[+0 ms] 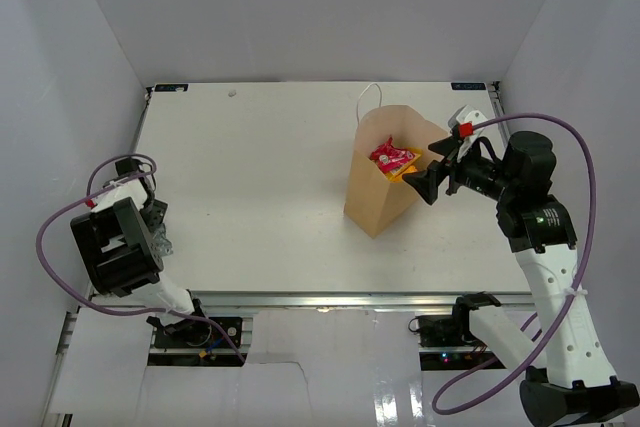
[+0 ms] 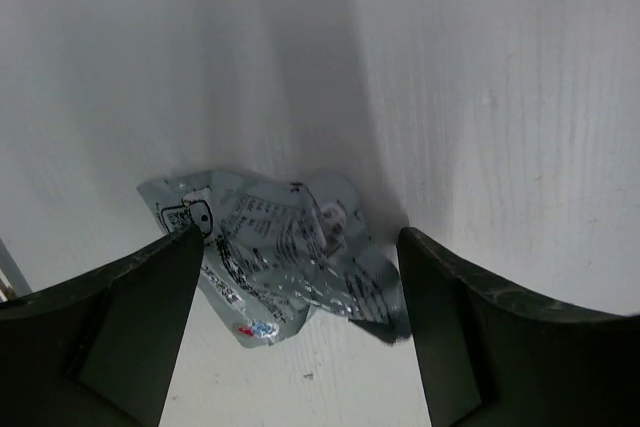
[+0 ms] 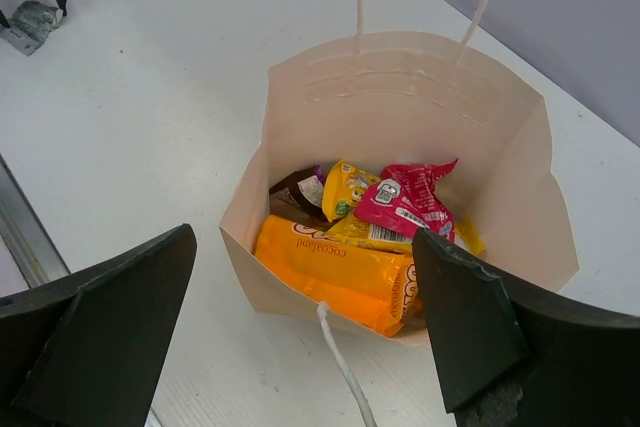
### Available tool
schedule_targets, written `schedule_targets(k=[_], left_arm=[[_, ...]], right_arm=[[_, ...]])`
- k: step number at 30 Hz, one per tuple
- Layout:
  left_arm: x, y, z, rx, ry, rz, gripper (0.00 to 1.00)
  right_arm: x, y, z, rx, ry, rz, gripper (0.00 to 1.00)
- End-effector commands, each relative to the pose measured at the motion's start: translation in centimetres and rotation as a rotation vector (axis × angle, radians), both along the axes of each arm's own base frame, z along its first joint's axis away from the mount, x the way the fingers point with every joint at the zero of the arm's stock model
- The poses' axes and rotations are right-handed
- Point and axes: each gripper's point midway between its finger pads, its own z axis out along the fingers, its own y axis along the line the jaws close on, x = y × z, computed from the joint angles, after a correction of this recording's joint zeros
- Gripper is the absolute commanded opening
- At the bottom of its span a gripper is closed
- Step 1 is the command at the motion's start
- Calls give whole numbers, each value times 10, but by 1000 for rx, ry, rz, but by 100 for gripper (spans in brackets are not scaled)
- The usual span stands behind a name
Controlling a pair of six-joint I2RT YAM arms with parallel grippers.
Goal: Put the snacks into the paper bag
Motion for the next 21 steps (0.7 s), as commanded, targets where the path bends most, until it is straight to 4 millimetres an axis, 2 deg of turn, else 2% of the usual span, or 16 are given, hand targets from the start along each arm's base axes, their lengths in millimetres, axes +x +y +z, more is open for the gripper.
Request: schedule_targets(k=[1,2,5,7,9,10,11,13,15,16,17,18,19,20,21], left_arm=[[11,-7,-11,-64,-26,-42,88],[9,-10,-15,-78,-22,-49,86],[12,-16,-20,-110,-46,-73,71],[17,-18,-18,-118,-74,-86,54],[21,-19,-14,-121,-94,-109,42],[25,-21,-9,-131,-125,-124,29],[28,-23,-6,-135,-140,-146,22],[37,-27,5,-145,-203,-177,16],[51,-41,14,-201,-290,-244,12],[57,-47,26,-211,-346,-271,10],[73,-64,38,-281,-448,-347,9],[74,-76,41,-318,-491,-395,7],[81,-86,59,-328,-568,-447,3],[92,-107,76,-385,-665,-540,1],[94,-119,85,-408,-709,-581,1]], right_arm=[[-1,1,10,26,-33,13,94],[-1,1,9,27,-31,16,94],[-3,1,12,33,-40,20,94],[-3,1,13,37,-40,21,94],[-4,1,14,38,-42,24,94],[-4,0,14,39,-42,22,94],[-4,0,14,40,-45,22,94],[-5,0,15,43,-48,25,95],[-7,0,16,46,-53,28,94],[-7,-1,17,47,-57,28,94],[-8,-1,19,48,-62,29,94],[-11,0,21,50,-72,35,94],[-12,-1,22,50,-76,37,95],[-15,-1,24,49,-90,42,94],[-16,-1,25,48,-97,43,95]])
